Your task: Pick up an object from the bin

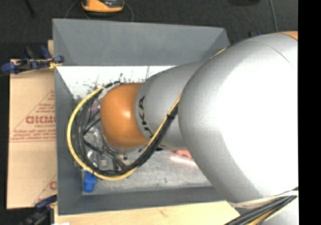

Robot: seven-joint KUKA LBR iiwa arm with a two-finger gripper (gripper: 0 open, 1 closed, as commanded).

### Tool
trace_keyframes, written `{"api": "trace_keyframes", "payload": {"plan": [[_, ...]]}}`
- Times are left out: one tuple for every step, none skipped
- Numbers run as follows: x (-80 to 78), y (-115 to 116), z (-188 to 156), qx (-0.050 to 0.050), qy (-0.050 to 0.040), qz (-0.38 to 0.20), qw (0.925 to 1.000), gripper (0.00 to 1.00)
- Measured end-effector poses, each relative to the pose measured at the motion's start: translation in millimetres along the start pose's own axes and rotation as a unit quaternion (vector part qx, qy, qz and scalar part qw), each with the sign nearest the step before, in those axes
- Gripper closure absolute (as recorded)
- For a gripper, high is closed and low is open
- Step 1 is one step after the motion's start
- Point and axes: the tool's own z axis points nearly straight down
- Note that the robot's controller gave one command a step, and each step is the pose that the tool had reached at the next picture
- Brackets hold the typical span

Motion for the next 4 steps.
{"api": "trace_keyframes", "payload": {"plan": [[4.2, 7.5, -103.8, -0.005, -0.0019, 0.111, 0.9938, 1.0], [5.2, 6.6, -100.5, -0.003, 0.0005, 0.109, 0.994, 0.0], [-6.9, 2.6, 9.7, -0.007, -0.0145, -0.042, 0.999, 0.0], [-7.8, 6.1, 3.6, -0.009, -0.0154, -0.042, 0.999, 1.0]]}}
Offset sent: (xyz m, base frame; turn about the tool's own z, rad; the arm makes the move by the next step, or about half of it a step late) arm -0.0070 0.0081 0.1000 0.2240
